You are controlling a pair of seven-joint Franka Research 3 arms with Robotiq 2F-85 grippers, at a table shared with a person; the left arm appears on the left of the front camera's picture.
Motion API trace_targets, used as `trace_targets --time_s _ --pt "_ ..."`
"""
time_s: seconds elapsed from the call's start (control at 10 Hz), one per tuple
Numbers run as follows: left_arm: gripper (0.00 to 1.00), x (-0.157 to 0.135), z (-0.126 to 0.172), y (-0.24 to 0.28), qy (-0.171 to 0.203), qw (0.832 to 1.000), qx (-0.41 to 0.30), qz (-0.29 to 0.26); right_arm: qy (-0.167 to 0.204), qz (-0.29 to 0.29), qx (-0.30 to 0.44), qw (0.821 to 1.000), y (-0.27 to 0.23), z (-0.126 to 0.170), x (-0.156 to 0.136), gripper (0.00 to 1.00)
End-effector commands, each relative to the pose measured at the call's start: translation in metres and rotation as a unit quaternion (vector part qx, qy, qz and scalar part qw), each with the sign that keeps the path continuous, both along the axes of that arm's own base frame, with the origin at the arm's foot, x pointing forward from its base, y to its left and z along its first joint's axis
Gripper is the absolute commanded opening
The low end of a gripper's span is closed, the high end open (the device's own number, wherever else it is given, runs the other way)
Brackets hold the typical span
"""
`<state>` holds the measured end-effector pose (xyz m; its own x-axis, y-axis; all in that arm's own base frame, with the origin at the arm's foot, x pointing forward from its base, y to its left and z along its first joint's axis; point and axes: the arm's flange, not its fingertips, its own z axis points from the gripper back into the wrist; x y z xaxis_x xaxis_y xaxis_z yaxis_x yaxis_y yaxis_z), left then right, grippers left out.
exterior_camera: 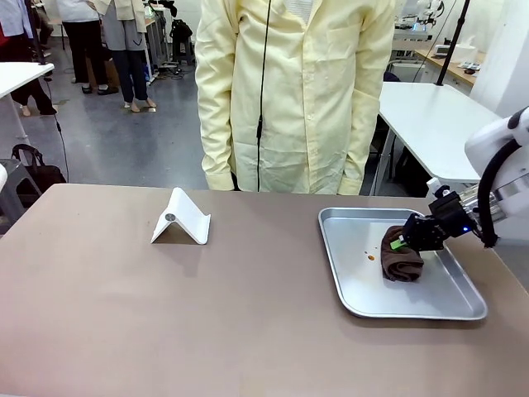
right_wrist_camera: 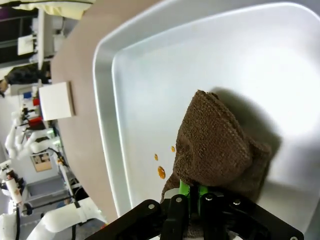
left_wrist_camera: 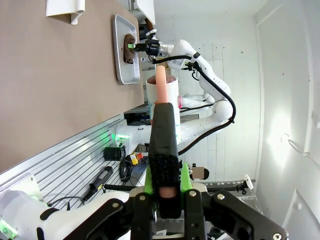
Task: Clean the surface of the table.
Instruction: Clean the area not pointed to by the person.
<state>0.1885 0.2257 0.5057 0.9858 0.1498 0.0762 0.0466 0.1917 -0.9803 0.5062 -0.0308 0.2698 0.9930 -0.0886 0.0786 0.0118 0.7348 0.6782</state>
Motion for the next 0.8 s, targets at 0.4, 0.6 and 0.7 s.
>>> trace_targets --time_s 0.4,0.6,0.7 --pt "0.22 -0.002 0.004 -0.001 0.005 1.000 -0.004 0.001 -0.018 0.044 0.100 0.994 0.032 -0.034 0.003 0.07" --pt "0.22 -0.002 0.004 -0.001 0.005 1.000 -0.004 0.001 -0.013 0.071 0.103 0.992 0.050 -0.043 -0.001 0.07" --pt "0.22 -0.002 0.004 -0.001 0.005 1.000 -0.004 0.001 -0.015 0.088 0.104 0.991 0.060 -0.046 -0.003 0.07"
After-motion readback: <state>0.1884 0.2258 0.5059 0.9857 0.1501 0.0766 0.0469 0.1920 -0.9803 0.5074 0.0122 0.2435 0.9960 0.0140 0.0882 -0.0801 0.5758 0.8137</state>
